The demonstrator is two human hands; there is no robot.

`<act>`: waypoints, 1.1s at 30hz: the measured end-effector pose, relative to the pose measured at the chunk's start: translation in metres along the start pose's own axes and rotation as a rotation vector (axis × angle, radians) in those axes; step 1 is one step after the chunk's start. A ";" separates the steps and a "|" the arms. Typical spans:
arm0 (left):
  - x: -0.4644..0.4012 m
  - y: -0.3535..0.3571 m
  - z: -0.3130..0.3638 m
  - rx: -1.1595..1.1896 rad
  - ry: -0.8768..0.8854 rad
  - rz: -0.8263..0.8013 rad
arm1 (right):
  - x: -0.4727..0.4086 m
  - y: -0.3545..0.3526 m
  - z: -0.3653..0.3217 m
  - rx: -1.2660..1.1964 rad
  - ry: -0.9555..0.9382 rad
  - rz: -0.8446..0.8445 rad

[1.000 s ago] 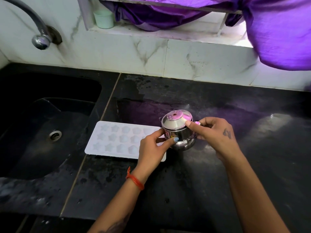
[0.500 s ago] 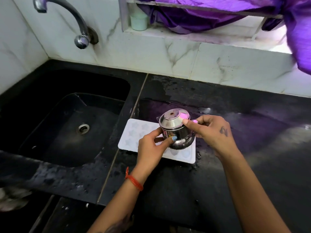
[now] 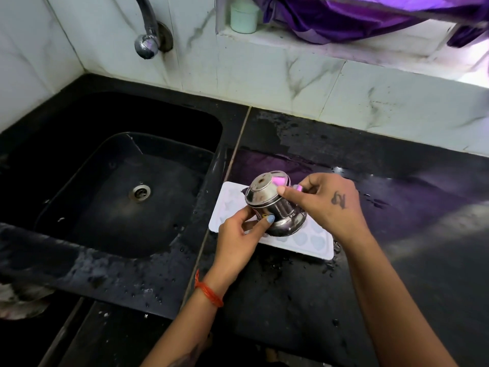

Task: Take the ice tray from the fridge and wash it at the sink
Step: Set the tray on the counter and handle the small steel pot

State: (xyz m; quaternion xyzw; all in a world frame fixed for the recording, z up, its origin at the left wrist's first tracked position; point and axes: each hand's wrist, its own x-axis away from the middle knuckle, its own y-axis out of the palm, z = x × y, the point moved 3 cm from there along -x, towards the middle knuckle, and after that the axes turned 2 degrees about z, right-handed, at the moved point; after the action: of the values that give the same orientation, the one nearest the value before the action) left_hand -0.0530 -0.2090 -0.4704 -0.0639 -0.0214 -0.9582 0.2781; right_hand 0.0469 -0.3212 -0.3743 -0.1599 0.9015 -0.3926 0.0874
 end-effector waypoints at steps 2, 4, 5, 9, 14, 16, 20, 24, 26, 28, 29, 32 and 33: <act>0.000 0.000 -0.003 0.028 -0.013 -0.014 | 0.001 0.001 -0.005 0.034 -0.015 0.003; 0.000 0.000 -0.005 0.056 -0.028 -0.026 | 0.002 0.001 -0.009 0.052 -0.028 0.004; 0.000 0.000 -0.006 0.070 -0.034 -0.032 | 0.002 0.001 -0.011 0.062 -0.033 0.004; 0.000 0.000 -0.008 0.116 -0.058 -0.040 | 0.003 0.002 -0.015 0.085 -0.058 0.015; 0.001 0.001 -0.010 0.154 -0.073 -0.043 | 0.002 0.004 -0.016 0.126 -0.071 0.024; 0.001 0.002 -0.009 0.155 -0.072 -0.040 | 0.001 0.004 -0.016 0.130 -0.079 0.025; 0.000 0.001 -0.009 0.117 -0.051 -0.022 | 0.000 0.004 -0.013 0.092 -0.075 0.012; 0.000 0.000 -0.006 0.016 -0.014 0.025 | -0.002 0.003 -0.005 -0.014 -0.015 -0.014; -0.001 -0.001 -0.003 -0.026 0.001 0.046 | -0.003 0.004 0.001 -0.071 0.013 -0.016; -0.001 -0.001 0.000 -0.067 0.011 0.068 | -0.003 0.003 0.005 -0.124 0.051 -0.020; 0.000 -0.002 0.002 -0.088 0.022 0.077 | -0.004 0.003 0.007 -0.149 0.067 -0.018; 0.000 0.000 0.007 -0.113 0.046 0.084 | -0.002 -0.001 0.011 -0.190 0.087 -0.015; 0.000 0.001 0.008 -0.109 0.044 0.077 | -0.001 -0.003 0.012 -0.189 0.086 -0.011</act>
State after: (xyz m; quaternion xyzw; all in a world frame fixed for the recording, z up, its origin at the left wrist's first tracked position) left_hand -0.0518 -0.2099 -0.4625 -0.0587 0.0393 -0.9477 0.3112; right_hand 0.0520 -0.3307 -0.3801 -0.1555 0.9365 -0.3129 0.0308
